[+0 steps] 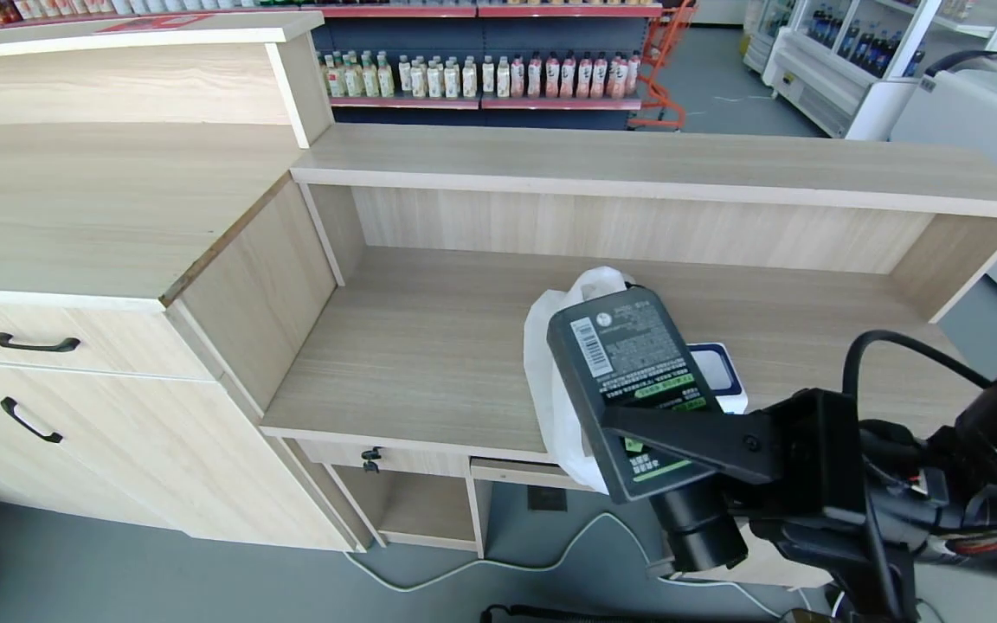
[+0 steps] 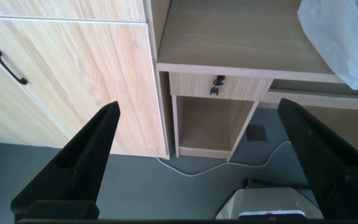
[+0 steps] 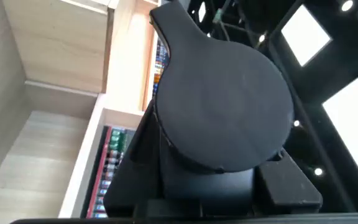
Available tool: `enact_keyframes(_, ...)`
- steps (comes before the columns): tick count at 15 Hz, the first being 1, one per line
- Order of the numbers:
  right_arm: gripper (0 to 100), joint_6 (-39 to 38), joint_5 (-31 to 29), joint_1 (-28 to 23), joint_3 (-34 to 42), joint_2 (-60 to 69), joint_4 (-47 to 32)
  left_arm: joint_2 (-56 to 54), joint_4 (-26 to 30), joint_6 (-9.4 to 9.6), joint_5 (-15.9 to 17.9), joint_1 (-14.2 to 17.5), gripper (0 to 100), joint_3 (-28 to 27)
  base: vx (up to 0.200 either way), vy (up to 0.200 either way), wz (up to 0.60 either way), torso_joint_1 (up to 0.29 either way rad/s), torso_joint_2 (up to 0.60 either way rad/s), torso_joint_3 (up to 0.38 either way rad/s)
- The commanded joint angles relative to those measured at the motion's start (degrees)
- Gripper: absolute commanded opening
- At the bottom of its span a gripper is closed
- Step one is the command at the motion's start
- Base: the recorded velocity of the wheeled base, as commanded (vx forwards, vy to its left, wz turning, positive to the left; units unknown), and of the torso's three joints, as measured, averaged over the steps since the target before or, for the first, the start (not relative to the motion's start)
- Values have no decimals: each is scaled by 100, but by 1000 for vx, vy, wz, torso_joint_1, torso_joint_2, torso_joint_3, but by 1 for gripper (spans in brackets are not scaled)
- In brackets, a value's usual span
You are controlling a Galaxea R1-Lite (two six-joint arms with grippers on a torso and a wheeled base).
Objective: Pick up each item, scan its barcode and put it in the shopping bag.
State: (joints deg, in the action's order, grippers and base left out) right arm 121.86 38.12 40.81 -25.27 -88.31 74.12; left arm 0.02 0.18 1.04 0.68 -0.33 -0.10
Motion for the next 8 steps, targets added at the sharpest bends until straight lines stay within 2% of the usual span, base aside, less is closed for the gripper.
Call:
enact_keyframes(1, 0, 339, 363, 93, -4, -29, 41, -2, -1, 2, 2, -2, 100, 1, 0, 0, 0, 0, 0, 0)
enact_keyframes(3, 0, 594, 635, 93, -13, 121, 235, -2, -1, 2, 2, -2, 100, 1, 0, 0, 0, 0, 0, 0)
enact_keyframes(8, 0, 576, 811, 93, -13, 420, 322, -2, -1, 2, 2, -2, 100, 1, 0, 0, 0, 0, 0, 0)
